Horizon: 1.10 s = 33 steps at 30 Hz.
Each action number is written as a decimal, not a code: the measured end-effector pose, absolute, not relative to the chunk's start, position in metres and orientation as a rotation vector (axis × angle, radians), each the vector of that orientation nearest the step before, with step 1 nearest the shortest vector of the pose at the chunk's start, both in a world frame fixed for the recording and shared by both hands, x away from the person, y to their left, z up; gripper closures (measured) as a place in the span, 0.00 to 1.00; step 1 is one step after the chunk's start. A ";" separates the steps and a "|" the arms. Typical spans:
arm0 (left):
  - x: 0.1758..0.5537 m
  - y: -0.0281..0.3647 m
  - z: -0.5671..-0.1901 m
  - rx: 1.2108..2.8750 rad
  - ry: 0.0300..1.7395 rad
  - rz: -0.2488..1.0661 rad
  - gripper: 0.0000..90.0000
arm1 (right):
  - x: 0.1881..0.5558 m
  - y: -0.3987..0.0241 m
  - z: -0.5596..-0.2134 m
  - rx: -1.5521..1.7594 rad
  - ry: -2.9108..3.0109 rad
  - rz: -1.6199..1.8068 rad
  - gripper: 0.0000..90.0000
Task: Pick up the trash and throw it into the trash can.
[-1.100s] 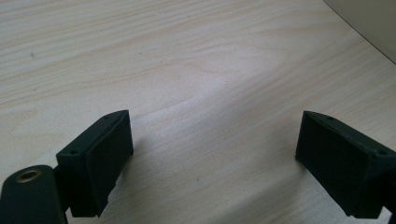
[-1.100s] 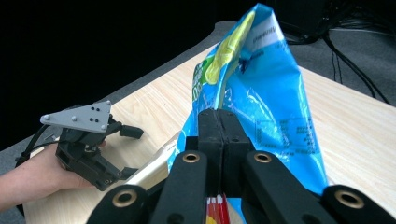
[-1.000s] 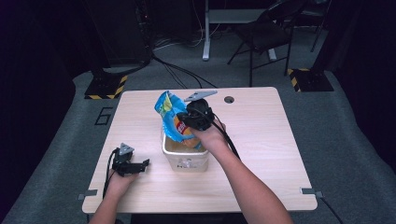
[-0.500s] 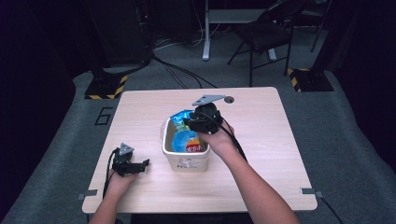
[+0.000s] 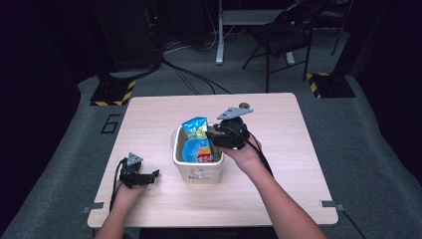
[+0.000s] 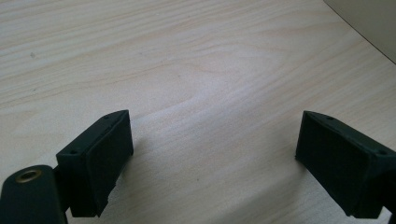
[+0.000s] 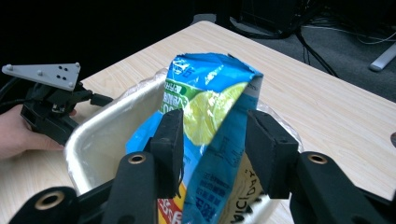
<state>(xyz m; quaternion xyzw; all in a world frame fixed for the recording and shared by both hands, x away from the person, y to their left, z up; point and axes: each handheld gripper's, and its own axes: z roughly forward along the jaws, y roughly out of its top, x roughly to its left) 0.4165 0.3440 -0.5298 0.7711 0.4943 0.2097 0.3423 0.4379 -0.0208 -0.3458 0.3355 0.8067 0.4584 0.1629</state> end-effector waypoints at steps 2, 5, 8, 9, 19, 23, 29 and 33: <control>0.417 0.344 -0.530 2.005 1.284 0.544 0.12 | 0.436 -0.024 -0.347 0.954 2.296 1.304 0.62; 0.417 0.344 -0.530 2.004 1.284 0.544 0.12 | 0.433 -0.032 -0.350 0.961 2.282 1.305 0.62; 0.417 0.344 -0.530 2.005 1.284 0.544 0.12 | 0.431 -0.039 -0.353 0.971 2.267 1.297 0.61; 0.417 0.344 -0.530 2.004 1.284 0.544 0.12 | 0.431 -0.041 -0.354 0.977 2.264 1.295 0.61; 0.417 0.344 -0.530 2.004 1.283 0.545 0.12 | 0.425 -0.065 -0.371 1.027 2.231 1.277 0.59; 0.417 0.344 -0.530 2.005 1.284 0.544 0.12 | 0.423 -0.074 -0.377 1.038 2.217 1.267 0.59; 0.417 0.344 -0.530 2.004 1.283 0.545 0.12 | 0.420 -0.088 -0.386 1.060 2.198 1.261 0.57; 0.417 0.344 -0.530 2.004 1.284 0.545 0.12 | 0.417 -0.095 -0.391 1.064 2.190 1.256 0.56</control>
